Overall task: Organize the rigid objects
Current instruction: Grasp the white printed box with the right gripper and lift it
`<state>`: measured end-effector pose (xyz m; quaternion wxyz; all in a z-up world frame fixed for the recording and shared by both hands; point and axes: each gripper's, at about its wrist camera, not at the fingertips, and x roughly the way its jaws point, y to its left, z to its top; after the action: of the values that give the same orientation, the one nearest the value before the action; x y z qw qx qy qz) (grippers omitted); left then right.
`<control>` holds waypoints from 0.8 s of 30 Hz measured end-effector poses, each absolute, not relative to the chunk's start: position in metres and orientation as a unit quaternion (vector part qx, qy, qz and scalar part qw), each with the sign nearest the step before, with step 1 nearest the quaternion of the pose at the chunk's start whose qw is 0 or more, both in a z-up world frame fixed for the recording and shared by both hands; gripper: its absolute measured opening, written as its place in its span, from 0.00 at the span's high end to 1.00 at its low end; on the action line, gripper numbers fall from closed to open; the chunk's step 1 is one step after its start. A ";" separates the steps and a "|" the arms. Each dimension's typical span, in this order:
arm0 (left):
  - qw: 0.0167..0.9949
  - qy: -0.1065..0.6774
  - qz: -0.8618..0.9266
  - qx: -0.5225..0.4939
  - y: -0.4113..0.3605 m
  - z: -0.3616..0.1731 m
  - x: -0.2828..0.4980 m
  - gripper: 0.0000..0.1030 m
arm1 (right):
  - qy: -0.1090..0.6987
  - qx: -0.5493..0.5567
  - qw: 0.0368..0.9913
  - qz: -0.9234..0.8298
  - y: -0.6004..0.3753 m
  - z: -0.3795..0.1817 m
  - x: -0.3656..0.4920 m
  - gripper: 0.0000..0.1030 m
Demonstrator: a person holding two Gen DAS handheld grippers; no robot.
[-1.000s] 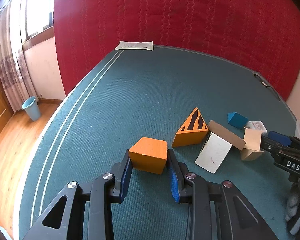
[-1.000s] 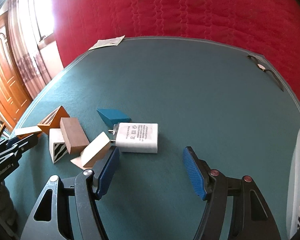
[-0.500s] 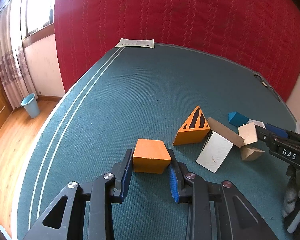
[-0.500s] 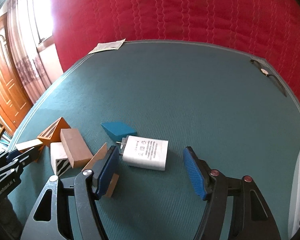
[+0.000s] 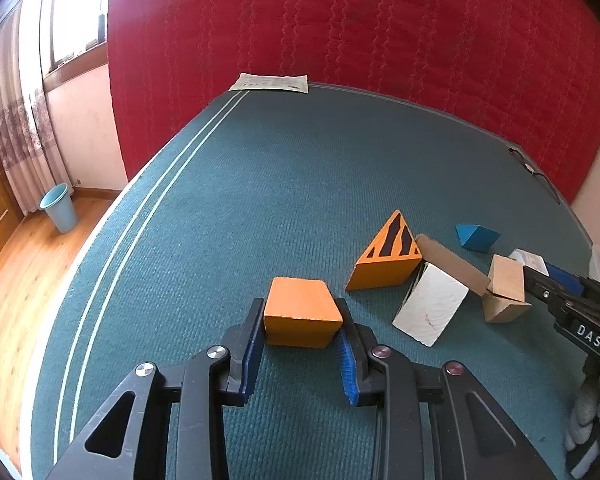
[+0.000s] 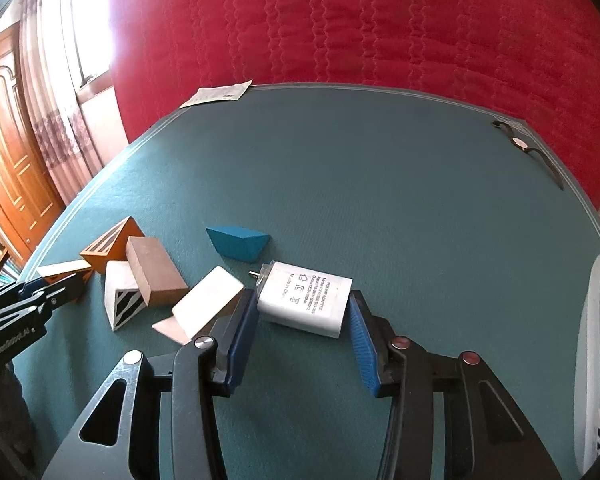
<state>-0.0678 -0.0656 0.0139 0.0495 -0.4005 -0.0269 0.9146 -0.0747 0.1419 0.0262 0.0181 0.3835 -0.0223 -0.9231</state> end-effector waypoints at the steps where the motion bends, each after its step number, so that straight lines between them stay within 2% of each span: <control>1: 0.050 -0.027 0.915 -0.400 -0.066 0.014 -0.068 0.68 | -0.021 0.382 0.018 -0.924 0.142 0.027 -0.072 0.55; 24: 0.068 0.009 0.925 -0.375 -0.031 0.025 -0.043 0.69 | -0.046 0.354 -0.012 -0.934 0.190 0.044 -0.019 0.55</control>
<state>-0.0431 -0.0314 0.0247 0.0681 -0.3745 0.0089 0.9247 -0.0188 0.1904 0.0441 -0.0119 0.3539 -0.0457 -0.9341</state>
